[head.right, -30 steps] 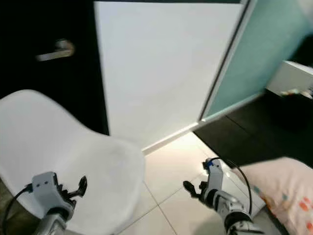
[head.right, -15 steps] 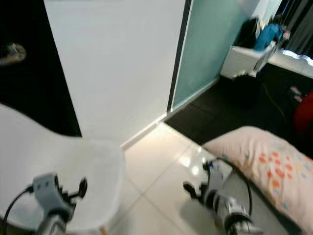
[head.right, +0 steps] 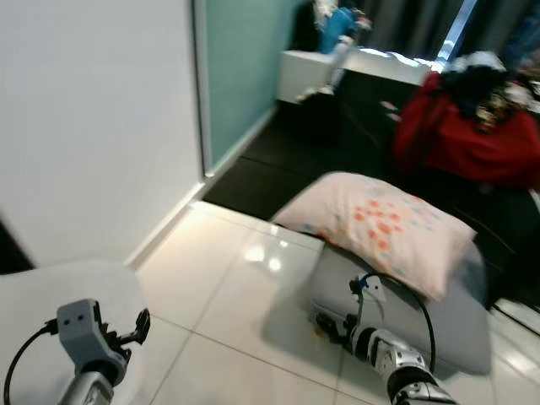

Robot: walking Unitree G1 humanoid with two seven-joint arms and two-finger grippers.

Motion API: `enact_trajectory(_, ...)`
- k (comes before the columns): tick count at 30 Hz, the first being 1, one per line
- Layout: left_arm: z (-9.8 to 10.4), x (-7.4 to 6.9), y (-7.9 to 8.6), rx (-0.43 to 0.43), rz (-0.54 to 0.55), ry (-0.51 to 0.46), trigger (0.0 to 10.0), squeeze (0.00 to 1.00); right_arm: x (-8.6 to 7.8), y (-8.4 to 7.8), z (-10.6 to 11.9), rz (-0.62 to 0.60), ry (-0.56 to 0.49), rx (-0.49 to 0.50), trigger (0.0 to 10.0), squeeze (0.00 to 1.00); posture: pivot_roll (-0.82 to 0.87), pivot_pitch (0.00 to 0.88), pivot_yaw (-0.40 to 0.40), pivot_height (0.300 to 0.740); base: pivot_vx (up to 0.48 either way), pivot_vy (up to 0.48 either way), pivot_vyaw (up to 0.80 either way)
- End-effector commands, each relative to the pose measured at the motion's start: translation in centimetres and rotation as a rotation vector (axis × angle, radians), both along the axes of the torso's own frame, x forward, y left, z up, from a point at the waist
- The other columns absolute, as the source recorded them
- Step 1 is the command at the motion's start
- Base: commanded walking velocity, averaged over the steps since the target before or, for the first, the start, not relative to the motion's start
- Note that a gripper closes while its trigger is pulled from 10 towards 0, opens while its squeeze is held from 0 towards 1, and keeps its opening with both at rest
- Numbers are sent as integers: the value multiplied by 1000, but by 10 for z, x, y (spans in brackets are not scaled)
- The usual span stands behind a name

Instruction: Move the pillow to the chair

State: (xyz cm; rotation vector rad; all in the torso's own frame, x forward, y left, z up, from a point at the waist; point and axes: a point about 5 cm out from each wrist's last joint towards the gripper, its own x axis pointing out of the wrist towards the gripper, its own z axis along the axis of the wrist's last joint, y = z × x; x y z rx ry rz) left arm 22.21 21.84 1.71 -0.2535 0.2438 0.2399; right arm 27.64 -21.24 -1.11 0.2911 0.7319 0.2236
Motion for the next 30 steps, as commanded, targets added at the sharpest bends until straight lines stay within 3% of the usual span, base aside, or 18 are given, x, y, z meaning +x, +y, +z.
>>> enact_trajectory(1,-5,-3,-3,-18,1,27,10000,0,-2,0,-2,2,14,-4,10000,0,-38,49,-135,740,0,0,-788)
enact_trajectory(24,-2,-3,-6,-33,-9,13,10000,0,-5,-8,-3,-19,16,-14,10000,0,-42,45,-137,740,0,0,-788)
enact_trajectory(30,-4,-2,-7,-29,-21,26,10000,0,-5,-10,-2,-30,-2,-13,10000,0,-43,34,-138,740,97,0,0)
